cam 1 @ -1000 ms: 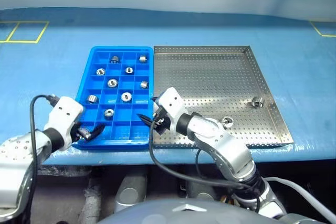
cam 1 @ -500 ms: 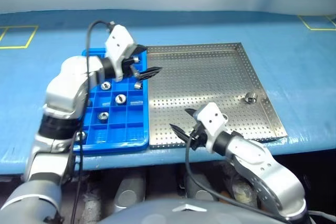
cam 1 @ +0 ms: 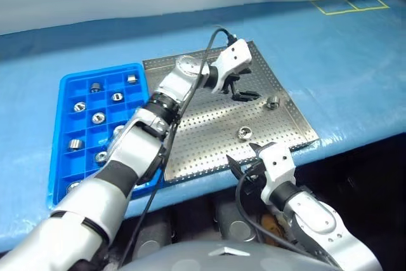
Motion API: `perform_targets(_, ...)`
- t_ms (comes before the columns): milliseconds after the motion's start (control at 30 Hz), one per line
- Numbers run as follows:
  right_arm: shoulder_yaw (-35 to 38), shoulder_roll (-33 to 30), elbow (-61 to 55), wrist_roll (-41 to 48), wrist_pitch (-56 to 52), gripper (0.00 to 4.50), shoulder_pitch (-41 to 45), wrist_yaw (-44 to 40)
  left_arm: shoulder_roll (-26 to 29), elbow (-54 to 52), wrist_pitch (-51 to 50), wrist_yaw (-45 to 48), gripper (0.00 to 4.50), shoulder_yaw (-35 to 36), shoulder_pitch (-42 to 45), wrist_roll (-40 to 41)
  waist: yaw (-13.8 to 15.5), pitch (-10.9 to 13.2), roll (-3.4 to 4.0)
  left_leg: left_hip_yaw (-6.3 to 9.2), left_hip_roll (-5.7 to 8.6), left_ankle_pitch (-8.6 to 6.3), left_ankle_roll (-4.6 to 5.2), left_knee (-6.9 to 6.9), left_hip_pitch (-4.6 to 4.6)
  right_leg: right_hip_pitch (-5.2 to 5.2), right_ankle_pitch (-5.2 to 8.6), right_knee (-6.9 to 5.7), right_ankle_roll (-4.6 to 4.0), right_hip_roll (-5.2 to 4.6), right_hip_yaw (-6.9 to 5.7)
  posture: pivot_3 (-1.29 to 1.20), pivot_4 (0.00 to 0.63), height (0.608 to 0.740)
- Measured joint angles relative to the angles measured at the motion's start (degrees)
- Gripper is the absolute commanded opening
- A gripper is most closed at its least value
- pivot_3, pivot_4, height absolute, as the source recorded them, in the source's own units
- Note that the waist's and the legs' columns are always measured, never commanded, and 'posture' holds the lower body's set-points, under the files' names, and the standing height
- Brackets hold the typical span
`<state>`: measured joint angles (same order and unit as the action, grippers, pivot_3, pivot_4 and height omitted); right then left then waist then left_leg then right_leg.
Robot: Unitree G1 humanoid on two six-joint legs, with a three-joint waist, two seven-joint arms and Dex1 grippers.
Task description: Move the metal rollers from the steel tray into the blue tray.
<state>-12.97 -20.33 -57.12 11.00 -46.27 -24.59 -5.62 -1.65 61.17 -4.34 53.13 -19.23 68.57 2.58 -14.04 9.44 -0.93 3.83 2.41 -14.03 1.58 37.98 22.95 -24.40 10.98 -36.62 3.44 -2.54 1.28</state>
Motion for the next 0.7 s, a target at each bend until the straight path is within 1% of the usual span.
perform_targets(67,-0.6,0.1,0.0,-0.3,0.8,3.71,-0.7,1.1,-2.3,4.0,2.3,-1.4,4.48,0.2,0.4,-1.5,-1.8,0.0,0.00,-0.03,0.00,-0.02,0.04,-0.01,0.00,0.00,0.01,0.02,0.04,-0.01,0.04,-0.45,0.150,0.740)
perform_targets(200,-1.4,0.3,0.0,-0.5,1.1,3.71,-0.9,2.4,-5.1,8.5,5.6,-5.6,4.48,0.4,0.5,-4.6,-4.8,0.0,-0.01,-0.09,0.00,-0.05,0.08,-0.01,-0.01,0.01,-0.02,0.05,0.13,-0.01,0.12,-0.47,0.150,0.740)
perform_targets(333,-2.2,0.4,0.0,-0.5,1.3,3.71,-0.8,3.4,-6.0,11.0,8.8,-12.0,4.48,0.5,0.7,-8.3,-7.1,0.0,-0.04,-0.12,-0.01,-0.06,0.10,-0.01,-0.03,0.03,-0.04,0.05,0.19,-0.02,0.16,-0.48,0.150,0.740)
perform_targets(467,-2.7,0.6,0.0,-0.5,1.8,3.71,-1.0,4.4,-6.3,11.3,10.1,-16.9,4.48,3.2,0.9,-8.7,-8.7,0.0,-0.06,-0.12,0.00,-0.07,0.11,-0.01,-0.01,0.03,-0.06,0.08,0.23,-0.04,0.17,-0.48,0.150,0.740)
perform_targets(567,-2.8,0.7,0.0,-0.5,2.0,3.71,-1.1,4.8,-6.0,11.4,10.0,-17.8,4.48,5.2,1.8,-8.7,-9.3,0.0,-0.06,-0.15,0.00,-0.09,0.14,-0.04,0.00,0.05,-0.08,0.16,0.27,-0.04,0.17,-0.47,0.150,0.740)
perform_targets(700,-3.0,1.2,0.0,-0.4,2.0,3.71,-0.6,4.8,-5.5,12.8,8.6,-18.2,4.48,5.1,2.0,-10.5,-9.6,0.0,-0.06,-0.16,0.00,-0.12,0.19,-0.05,-0.01,0.09,-0.10,0.25,0.30,-0.03,0.18,-0.47,0.150,0.740)
